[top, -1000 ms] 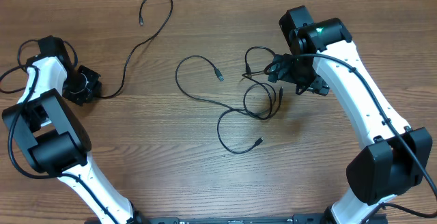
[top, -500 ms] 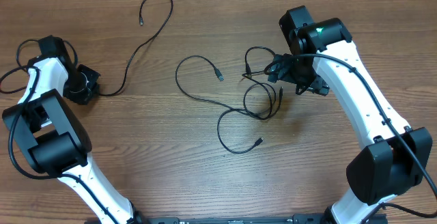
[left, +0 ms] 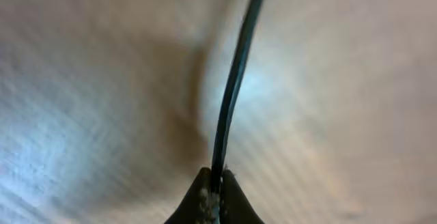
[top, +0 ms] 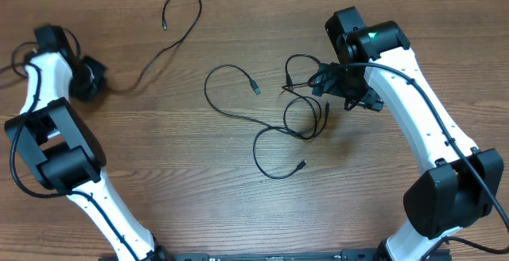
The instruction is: Untangle cables
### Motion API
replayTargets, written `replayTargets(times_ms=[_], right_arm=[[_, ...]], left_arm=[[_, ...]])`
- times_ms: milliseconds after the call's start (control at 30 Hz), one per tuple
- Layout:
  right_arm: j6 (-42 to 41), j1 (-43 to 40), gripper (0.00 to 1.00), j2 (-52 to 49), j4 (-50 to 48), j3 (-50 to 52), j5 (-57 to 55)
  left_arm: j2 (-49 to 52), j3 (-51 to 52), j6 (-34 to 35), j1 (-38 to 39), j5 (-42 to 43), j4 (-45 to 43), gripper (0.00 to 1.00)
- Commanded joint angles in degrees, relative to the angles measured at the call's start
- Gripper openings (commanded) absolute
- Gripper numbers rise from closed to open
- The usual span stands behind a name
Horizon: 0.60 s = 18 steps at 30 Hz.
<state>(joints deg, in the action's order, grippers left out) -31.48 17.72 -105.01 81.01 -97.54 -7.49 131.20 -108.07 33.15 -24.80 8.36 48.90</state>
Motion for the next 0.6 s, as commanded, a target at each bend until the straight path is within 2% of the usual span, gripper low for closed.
replayTargets(times_ms=[0, 167, 300, 333, 367, 433, 500, 567], right_arm=[[-0.02, -0.07, 1.00, 1.73, -0.20, -1.16, -0.39], [-0.02, -0.07, 1.00, 1.73, -0.20, -1.16, -0.39], [-0.02, -0.07, 1.00, 1.73, -0.20, -1.16, -0.39], [-0.02, -0.07, 1.00, 1.73, -0.20, -1.16, -0.39], [-0.02, -0.07, 1.00, 1.73, -0.20, -1.16, -0.39], [-0.02, -0.07, 1.00, 1.73, -0.20, -1.16, -0.39], [-0.02, -0.07, 1.00, 1.73, -0.20, -1.16, -0.39], [-0.02, -0.07, 1.00, 1.73, -0.20, -1.16, -0.39]], left_arm=[[-1.25, -15.93, -6.32, 0.20, 1.88, 0.17, 0.04], [-1.25, -30.34, -13.66, 2.64, 2.03, 0.59, 0.04], [-1.09, -30.73, -20.98, 5.42, -1.05, 2.21, 0.07], [-0.92, -29.64, -21.20, 5.90, -3.02, 2.71, 0.13], [-0.66, -28.48, -21.16, 6.29, -5.16, 3.37, 0.23], [0.02, -25.40, -20.87, 6.84, -7.63, 4.79, 0.58], [0.63, -22.62, -18.49, 6.82, -7.28, 6.91, 0.66], [0.70, -20.74, -13.64, 6.51, -7.32, 10.23, 0.80]])
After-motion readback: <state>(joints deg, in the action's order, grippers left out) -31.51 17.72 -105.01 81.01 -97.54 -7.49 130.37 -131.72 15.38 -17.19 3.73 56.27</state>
